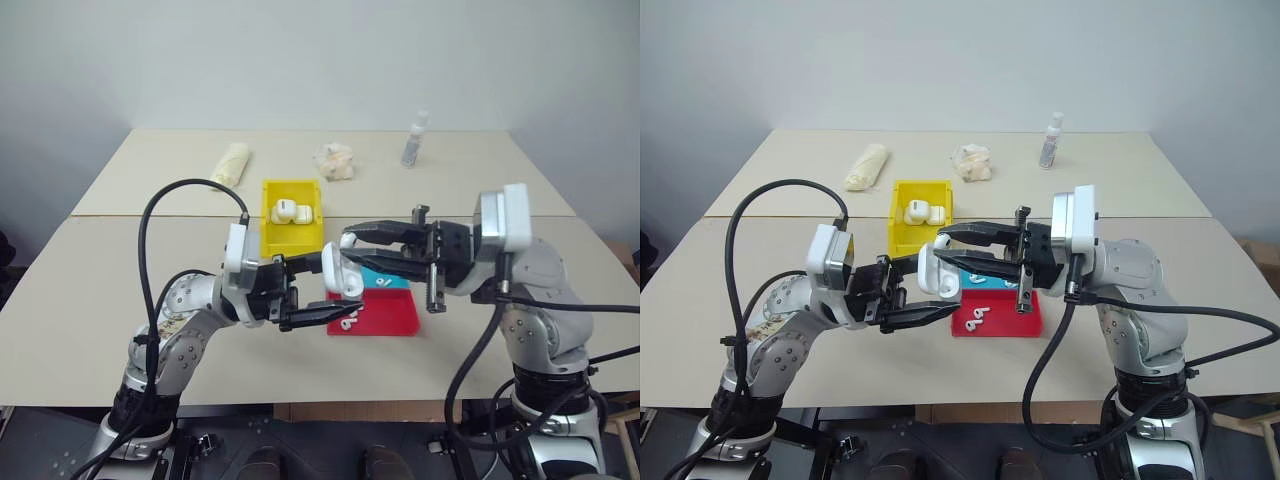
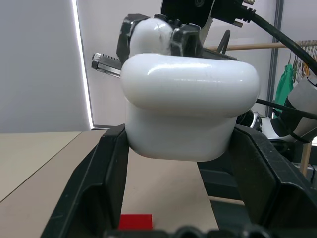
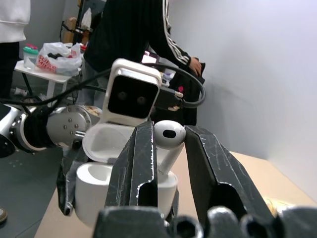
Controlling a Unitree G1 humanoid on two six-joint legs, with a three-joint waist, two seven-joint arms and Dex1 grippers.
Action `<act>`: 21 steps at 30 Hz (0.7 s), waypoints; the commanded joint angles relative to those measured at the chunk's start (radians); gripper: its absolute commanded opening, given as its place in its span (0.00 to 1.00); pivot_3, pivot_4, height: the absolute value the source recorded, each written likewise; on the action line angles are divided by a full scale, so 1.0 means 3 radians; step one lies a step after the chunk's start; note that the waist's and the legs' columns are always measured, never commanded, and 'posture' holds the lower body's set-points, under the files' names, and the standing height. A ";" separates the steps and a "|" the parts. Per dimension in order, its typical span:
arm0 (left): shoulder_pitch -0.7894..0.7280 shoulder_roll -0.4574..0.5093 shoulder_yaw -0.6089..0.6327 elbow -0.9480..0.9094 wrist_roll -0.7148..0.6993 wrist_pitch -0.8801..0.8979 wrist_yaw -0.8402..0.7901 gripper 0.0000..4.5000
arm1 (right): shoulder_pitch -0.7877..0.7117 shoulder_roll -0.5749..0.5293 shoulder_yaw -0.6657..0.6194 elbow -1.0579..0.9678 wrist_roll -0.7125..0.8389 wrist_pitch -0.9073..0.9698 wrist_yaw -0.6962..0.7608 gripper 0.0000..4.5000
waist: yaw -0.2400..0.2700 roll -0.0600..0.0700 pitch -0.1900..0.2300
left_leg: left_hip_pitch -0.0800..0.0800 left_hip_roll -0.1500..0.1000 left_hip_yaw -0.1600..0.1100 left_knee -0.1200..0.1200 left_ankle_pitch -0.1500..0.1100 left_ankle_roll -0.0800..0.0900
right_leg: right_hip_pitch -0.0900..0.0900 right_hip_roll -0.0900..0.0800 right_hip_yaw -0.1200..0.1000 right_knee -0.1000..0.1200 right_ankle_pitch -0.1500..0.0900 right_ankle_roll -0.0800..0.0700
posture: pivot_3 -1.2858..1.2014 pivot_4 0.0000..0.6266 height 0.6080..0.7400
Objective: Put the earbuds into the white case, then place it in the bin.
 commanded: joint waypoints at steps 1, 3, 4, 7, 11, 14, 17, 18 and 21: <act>-0.0041 -0.0022 0.0038 -0.0028 0.0014 -0.0059 0.0004 0.61 | 0.0007 -0.0067 0.0009 -0.0015 -0.0010 -0.0147 -0.0005 0.14 | 0.0000 0.0000 0.0000 | 0.0000 0.0000 0.0000 0.0000 0.0000 0.0000 | 0.0000 0.0000 0.0000 0.0000 0.0000 0.0000 | 0.52 0.24 1.00; -0.0040 -0.0030 0.0037 -0.0034 0.0017 -0.0053 0.0013 0.61 | 0.0021 -0.0097 0.0032 0.0000 -0.0005 -0.0172 -0.0001 0.14 | 0.0001 0.0000 0.0000 | -0.0001 0.0000 0.0000 0.0000 0.0000 0.0000 | 0.0000 0.0000 0.0000 0.0000 0.0000 0.0000 | 0.52 0.24 1.00; -0.0038 -0.0035 0.0036 -0.0036 0.0019 -0.0053 0.0016 0.61 | 0.0027 -0.0110 0.0042 0.0004 -0.0003 -0.0183 0.0005 0.14 | 0.0001 0.0000 0.0000 | -0.0001 0.0000 0.0000 0.0000 0.0000 0.0000 | 0.0000 0.0000 0.0000 -0.0001 0.0000 0.0000 | 0.52 0.24 1.00; -0.0030 -0.0052 0.0027 -0.0030 0.0035 -0.0063 0.0016 0.61 | 0.0041 -0.0171 0.0090 0.0018 -0.0012 -0.0196 0.0045 0.14 | 0.0001 0.0000 0.0000 | -0.0001 0.0000 0.0000 0.0000 0.0000 0.0000 | 0.0000 0.0000 0.0000 -0.0001 0.0000 0.0000 | 0.52 0.24 1.00; -0.0026 -0.0081 0.0025 -0.0009 0.0072 -0.0080 0.0019 0.61 | 0.0063 -0.0226 0.0172 0.0024 -0.0116 -0.0295 0.0045 0.37 | 0.0001 0.0000 0.0000 | 0.0000 0.0000 0.0000 0.0000 0.0000 0.0000 | 0.0000 0.0000 0.0000 -0.0001 0.0000 0.0000 | 0.52 0.24 1.00; -0.0016 -0.0095 0.0019 0.0004 0.0108 -0.0087 0.0022 0.61 | 0.0069 -0.0253 0.0199 0.0043 -0.0167 -0.0337 0.0007 0.51 | 0.0001 0.0000 0.0000 | 0.0000 0.0000 0.0000 0.0000 0.0000 0.0000 | 0.0000 0.0000 0.0000 -0.0001 0.0000 0.0000 | 0.52 0.24 1.00; 0.0007 -0.0114 0.0018 0.0012 0.0136 -0.0083 0.0053 0.61 | 0.0084 -0.0300 0.0197 0.0049 -0.0155 -0.0346 0.0014 0.51 | 0.0002 0.0000 0.0000 | -0.0001 0.0000 0.0000 0.0000 0.0000 0.0000 | 0.0000 0.0000 0.0000 -0.0001 0.0000 0.0000 | 0.52 0.24 1.00; 0.0022 -0.0099 0.0012 0.0026 0.0184 -0.0089 0.0058 0.61 | 0.0089 -0.0341 0.0183 0.0051 -0.0143 -0.0354 0.0051 0.51 | 0.0002 0.0000 0.0000 | -0.0001 0.0000 0.0000 0.0000 0.0000 0.0000 | 0.0000 0.0000 0.0000 -0.0001 0.0000 0.0000 | 0.52 0.24 1.00; 0.0143 0.0014 -0.0042 0.0138 0.0462 -0.0260 -0.0035 0.61 | 0.0066 -0.0524 0.0076 0.0078 -0.0060 -0.0331 0.0179 0.51 | 0.0003 0.0000 0.0000 | -0.0001 0.0000 0.0000 0.0000 0.0000 0.0000 | 0.0000 0.0000 0.0000 -0.0002 0.0000 0.0000 | 0.52 0.24 1.00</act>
